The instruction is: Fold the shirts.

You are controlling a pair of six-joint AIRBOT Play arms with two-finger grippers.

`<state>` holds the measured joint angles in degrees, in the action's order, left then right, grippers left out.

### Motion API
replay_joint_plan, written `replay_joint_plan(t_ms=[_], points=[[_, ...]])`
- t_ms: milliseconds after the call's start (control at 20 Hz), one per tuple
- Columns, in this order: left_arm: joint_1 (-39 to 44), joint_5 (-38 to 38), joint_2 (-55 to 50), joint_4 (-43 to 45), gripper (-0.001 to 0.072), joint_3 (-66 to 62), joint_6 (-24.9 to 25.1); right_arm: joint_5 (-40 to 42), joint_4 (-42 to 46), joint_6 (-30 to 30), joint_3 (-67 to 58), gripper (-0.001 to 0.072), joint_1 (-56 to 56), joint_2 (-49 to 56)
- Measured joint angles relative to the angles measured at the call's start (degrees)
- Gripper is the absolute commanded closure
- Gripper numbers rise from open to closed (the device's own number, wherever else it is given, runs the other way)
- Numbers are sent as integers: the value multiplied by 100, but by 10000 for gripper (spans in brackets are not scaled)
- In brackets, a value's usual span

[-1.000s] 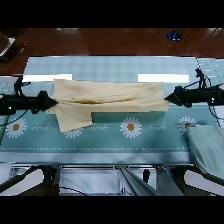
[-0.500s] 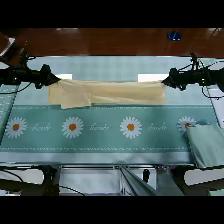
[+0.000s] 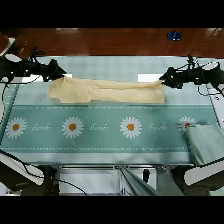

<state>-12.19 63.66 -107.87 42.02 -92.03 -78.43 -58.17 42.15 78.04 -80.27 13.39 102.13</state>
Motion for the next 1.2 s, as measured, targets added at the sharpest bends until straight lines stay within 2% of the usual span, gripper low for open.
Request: replay_joint_plan(t_ms=[150,300,400,450,600,700,800,1150,1200], points=[[-72,380,-59,92,203,-212,-94,-258,-26,-2,-221,301,160,2],[-374,1047,205,739,203,-275,-199,-704,295,35,-372,301,616,-245],[-592,1193,671,1246,203,61,-225,-826,713,166,-258,301,962,-514],[-688,1073,1001,1379,203,382,-232,-785,872,254,-109,301,1110,-656],[-802,-24,2286,1394,203,1943,-149,-621,999,321,437,301,1285,-872],[-730,-778,3062,1241,203,2949,2,-466,835,249,675,301,1224,-841],[-584,-1207,3633,1095,202,3628,96,-396,608,160,800,301,1051,-713],[199,-1659,4216,916,203,4321,212,-227,85,-111,927,302,299,-203],[310,-1762,4234,896,203,4341,214,-219,33,-125,927,324,216,-168]])
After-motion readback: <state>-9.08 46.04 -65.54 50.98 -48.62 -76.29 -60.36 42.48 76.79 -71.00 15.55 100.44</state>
